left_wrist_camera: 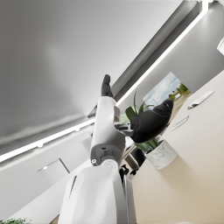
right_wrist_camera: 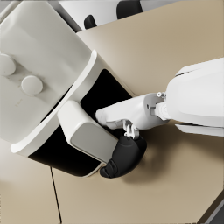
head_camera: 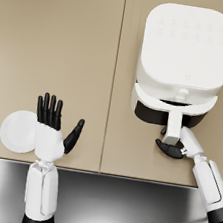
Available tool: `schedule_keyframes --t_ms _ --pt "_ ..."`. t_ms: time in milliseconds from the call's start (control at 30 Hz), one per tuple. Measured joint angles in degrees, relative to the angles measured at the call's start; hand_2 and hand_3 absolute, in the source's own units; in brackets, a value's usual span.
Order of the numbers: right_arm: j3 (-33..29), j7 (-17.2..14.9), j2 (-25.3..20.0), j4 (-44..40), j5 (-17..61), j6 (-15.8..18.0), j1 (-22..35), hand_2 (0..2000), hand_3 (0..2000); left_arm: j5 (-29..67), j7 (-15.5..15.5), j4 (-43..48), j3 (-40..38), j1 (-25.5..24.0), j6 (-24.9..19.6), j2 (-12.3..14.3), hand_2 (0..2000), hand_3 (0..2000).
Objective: Pick up the carrot and place it into the air fryer
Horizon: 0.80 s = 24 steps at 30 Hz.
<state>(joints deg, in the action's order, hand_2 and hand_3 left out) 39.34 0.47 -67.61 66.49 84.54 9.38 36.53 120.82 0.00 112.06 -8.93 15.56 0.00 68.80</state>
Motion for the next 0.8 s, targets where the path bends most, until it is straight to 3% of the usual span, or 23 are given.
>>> schedule_keyframes --t_ms 267,800 --pt "-3.53 0.88 -4.99 -8.46 -0.03 2.5 3.65 2000 2000 0.0 0.0 -0.28 1.23 0.55 0.0 0.04 0 0" --pt "-3.44 1.37 -5.09 -9.61 -0.11 3.82 5.03 2000 2000 0.0 0.0 -0.32 1.29 -0.57 0.0 0.38 0 0"
